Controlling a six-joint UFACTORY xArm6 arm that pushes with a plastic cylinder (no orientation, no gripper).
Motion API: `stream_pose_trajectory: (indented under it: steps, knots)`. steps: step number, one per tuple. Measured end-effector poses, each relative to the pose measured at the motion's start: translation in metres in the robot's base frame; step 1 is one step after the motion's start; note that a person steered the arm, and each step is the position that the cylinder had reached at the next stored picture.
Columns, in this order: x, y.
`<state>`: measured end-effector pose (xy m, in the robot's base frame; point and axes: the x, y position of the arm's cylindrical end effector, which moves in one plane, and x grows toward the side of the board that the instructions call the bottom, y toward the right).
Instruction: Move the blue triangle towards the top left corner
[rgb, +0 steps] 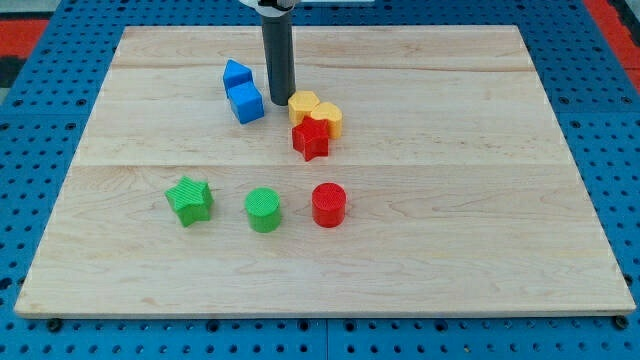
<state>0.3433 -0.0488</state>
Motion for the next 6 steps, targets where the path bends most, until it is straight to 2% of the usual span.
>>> stream_pose_trajectory:
  steps: [2, 3, 4, 5, 6]
  knots:
    - [0.007, -0.004]
    - [-0.024, -0.039]
    - [-0.075, -0.041]
    - [-0.081, -0.107]
    - [-0.087, -0.147]
